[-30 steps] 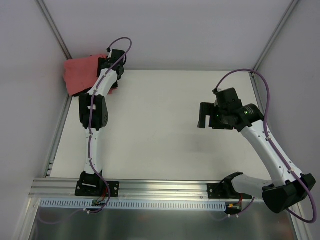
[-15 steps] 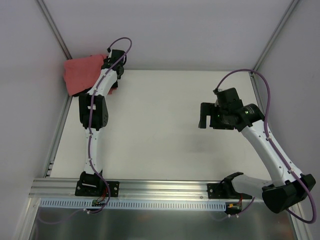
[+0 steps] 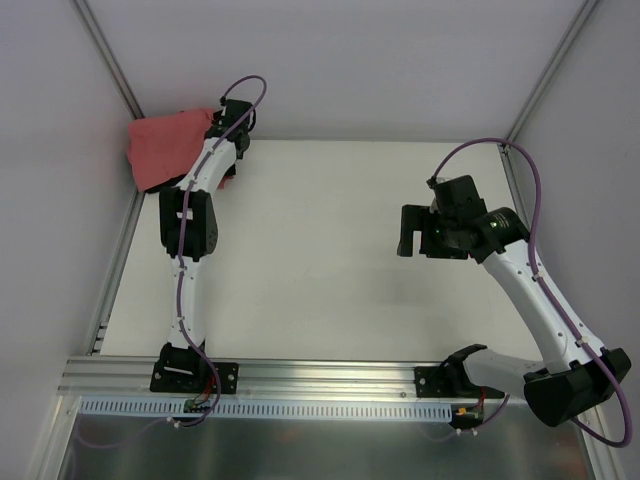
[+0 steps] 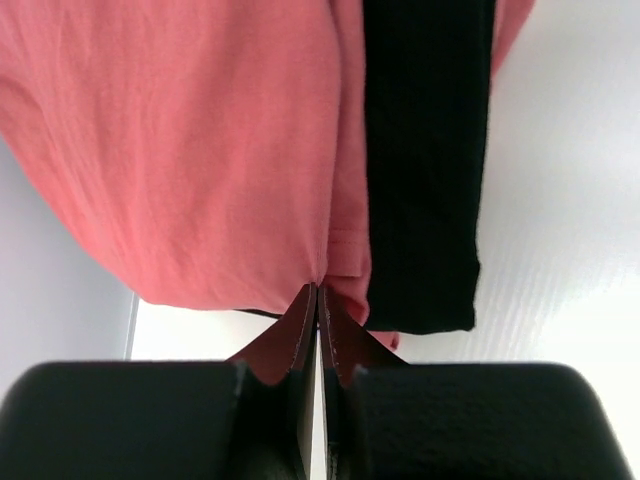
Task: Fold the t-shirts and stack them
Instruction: Put the neatly folded tshirt into the corner of the board with the left arm
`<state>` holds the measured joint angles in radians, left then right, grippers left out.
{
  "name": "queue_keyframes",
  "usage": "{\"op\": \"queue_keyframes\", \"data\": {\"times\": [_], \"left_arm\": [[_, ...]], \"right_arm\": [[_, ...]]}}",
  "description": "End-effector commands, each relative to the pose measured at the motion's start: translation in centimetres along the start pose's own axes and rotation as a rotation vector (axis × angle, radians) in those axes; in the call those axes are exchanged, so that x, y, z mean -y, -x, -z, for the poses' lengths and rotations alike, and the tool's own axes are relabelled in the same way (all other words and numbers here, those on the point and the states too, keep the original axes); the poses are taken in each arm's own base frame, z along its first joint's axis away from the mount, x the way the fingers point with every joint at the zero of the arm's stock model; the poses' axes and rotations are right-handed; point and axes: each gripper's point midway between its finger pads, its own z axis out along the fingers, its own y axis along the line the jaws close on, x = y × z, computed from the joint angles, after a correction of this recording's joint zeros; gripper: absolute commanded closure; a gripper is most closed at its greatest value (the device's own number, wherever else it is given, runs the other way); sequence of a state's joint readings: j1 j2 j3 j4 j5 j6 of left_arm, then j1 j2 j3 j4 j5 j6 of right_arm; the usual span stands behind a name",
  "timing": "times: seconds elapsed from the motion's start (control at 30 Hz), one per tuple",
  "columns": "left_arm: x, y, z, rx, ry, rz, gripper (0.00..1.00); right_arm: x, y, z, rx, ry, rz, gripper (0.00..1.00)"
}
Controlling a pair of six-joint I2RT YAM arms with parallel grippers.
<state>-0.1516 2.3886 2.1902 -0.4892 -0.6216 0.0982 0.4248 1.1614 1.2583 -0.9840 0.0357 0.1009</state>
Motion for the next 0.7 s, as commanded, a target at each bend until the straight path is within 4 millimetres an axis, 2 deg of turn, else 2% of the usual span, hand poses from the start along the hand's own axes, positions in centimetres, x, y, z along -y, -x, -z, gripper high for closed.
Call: {"op": "queue_keyframes", "data": {"times": [0.0, 0.2, 0.33, 0.57, 0.6, 0.63, 0.67], "left_arm": [[2.3, 1.2, 1.5, 0.035, -0.053, -0.036, 1.00], [5.5, 1.6, 3.0, 0.061, -0.109, -0.083, 1.00], [6.2, 1.8, 3.4, 0.071, -0.120, -0.094, 1.00], [6.6, 0.6, 3.3, 0.042, -0.125, -0.101, 1.00], [6.1, 0.6, 3.2, 0.043, -0.098, -0.097, 0.94], [5.7, 0.6, 3.1, 0.044, -0.079, -0.093, 0.66], [5.2, 0.8, 3.0, 0.046, -0.060, -0.078, 0.43]], "right_arm": [[-0.4, 1.0, 0.9, 0.038, 0.025, -0.009, 0.01], [-0.3, 0.8, 0.9, 0.040, 0.026, -0.011, 0.01], [-0.2, 0.6, 0.8, 0.039, 0.026, -0.012, 0.00], [-0.1, 0.7, 0.9, 0.041, 0.026, -0.005, 0.01], [-0.1, 0.7, 0.9, 0.043, 0.026, -0.004, 0.01], [0.0, 0.7, 1.0, 0.043, 0.020, -0.003, 0.01], [0.1, 0.6, 1.0, 0.040, 0.020, -0.003, 0.01]]}}
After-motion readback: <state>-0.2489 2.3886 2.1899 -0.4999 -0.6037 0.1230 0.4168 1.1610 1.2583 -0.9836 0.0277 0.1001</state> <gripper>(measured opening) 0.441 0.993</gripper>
